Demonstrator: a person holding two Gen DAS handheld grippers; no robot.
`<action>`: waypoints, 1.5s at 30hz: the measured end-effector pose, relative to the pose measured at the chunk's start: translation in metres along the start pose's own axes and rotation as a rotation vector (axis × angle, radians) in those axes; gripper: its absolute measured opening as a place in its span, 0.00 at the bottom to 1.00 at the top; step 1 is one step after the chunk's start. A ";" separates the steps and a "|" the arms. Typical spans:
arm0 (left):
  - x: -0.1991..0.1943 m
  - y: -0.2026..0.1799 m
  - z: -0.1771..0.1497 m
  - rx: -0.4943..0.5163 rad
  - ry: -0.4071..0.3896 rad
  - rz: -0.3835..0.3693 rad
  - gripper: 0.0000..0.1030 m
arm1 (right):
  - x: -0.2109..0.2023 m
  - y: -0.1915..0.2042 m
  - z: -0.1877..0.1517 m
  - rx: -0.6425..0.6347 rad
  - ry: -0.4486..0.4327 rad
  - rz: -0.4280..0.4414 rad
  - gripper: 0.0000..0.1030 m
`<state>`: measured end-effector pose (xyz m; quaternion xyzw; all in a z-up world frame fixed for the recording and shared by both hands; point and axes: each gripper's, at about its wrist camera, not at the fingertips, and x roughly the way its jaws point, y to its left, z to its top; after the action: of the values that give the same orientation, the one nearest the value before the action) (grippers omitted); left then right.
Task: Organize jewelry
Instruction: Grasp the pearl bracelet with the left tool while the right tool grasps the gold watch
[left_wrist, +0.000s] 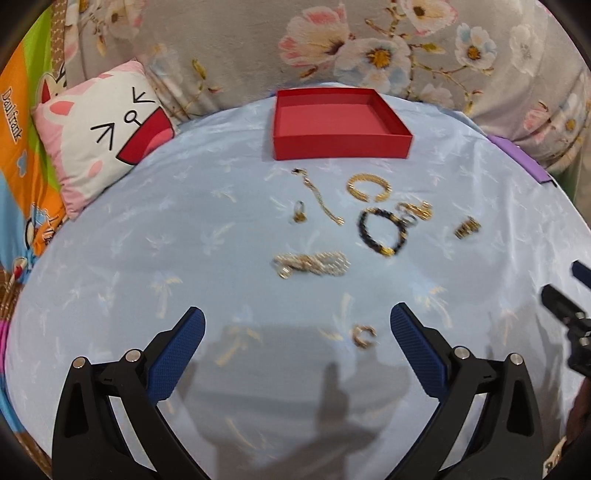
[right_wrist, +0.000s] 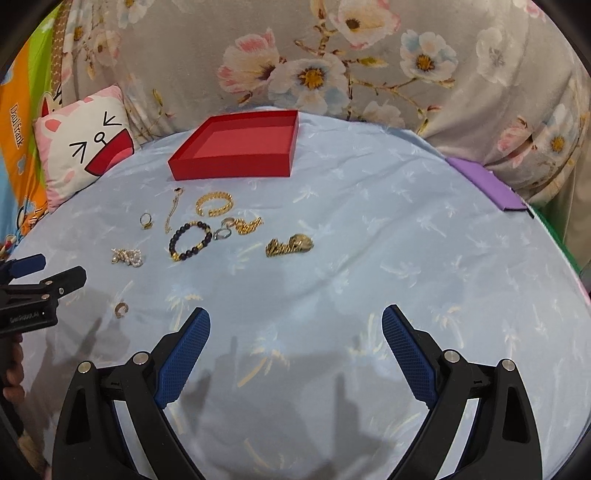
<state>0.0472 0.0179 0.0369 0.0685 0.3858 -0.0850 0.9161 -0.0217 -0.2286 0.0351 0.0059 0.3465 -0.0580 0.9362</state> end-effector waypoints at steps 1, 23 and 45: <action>0.003 0.003 0.003 -0.009 -0.002 -0.001 0.95 | 0.001 -0.001 0.005 -0.014 -0.009 -0.004 0.90; 0.090 -0.003 0.030 -0.120 0.104 0.079 0.95 | 0.058 -0.012 0.031 0.016 0.075 0.037 0.89; 0.098 0.021 0.028 -0.151 0.103 0.046 0.52 | 0.075 0.003 0.033 -0.005 0.092 0.061 0.89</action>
<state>0.1382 0.0229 -0.0126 0.0124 0.4360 -0.0309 0.8993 0.0560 -0.2349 0.0112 0.0167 0.3892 -0.0280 0.9206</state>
